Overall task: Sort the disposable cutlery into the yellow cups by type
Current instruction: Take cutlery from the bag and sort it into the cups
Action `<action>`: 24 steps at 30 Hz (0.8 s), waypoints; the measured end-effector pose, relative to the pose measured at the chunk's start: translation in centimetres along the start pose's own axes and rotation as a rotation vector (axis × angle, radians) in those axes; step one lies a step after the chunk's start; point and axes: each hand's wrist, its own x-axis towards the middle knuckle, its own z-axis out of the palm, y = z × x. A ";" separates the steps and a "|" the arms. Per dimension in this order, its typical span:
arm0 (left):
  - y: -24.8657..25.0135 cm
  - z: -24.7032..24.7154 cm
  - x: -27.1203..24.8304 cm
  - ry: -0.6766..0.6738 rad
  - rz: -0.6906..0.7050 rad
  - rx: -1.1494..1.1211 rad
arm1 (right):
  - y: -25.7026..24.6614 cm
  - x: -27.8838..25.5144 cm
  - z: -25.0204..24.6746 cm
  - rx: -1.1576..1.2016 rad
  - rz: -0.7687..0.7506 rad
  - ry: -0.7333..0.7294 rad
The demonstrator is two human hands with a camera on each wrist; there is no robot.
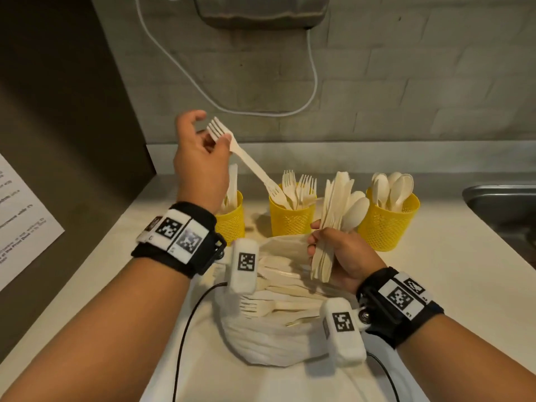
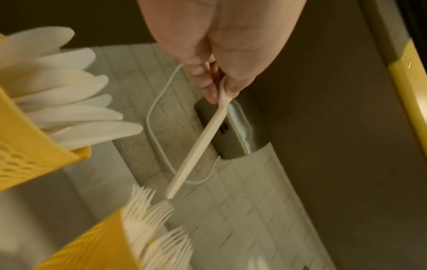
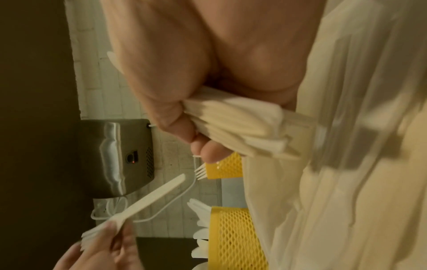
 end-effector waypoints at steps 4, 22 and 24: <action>-1.5 3.3 -0.9 -0.167 0.038 0.254 | 0.1 -0.4 0.4 -0.019 0.012 -0.025; -2.9 1.7 -6.8 -0.788 -0.460 0.206 | 1.8 0.4 3.2 -0.303 0.009 -0.260; -3.6 1.2 -6.6 -0.735 -0.581 0.090 | 1.9 0.6 3.3 -0.288 0.042 -0.268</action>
